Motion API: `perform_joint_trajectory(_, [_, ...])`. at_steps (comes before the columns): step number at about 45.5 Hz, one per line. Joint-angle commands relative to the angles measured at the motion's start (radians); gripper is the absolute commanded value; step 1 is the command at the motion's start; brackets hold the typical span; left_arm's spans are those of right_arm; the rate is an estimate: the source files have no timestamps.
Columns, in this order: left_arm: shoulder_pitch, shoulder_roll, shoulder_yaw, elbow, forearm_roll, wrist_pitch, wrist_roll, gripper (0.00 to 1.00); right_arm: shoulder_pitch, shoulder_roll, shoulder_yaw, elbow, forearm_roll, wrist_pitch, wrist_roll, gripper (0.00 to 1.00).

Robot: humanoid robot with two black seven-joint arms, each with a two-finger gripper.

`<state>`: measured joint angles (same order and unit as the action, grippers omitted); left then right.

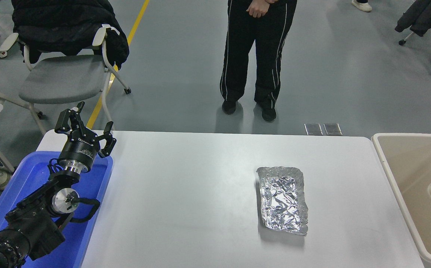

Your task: Dispose of the paper cup in the dustbin

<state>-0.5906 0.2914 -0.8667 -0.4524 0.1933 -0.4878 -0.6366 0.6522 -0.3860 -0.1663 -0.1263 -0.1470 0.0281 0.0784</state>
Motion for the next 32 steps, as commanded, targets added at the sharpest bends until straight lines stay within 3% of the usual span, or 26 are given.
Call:
perform_joint_trajectory(1, [0.0, 0.0, 0.0, 0.0, 0.0, 0.0, 0.001, 1.0, 0.035, 0.003, 0.001, 0.007, 0.0, -0.011, 0.0, 0.99])
perform_joint_trajectory(18, [0.0, 0.0, 0.0, 0.0, 0.0, 0.0, 0.0, 1.0, 0.302, -0.062, 0.148, 0.077, 0.001, -0.011, 0.007, 0.99])
perform_joint_trajectory(32, [0.0, 0.0, 0.0, 0.0, 0.0, 0.0, 0.0, 1.0, 0.546, -0.137, 0.275, 0.304, 0.0, -0.01, 0.014, 1.0])
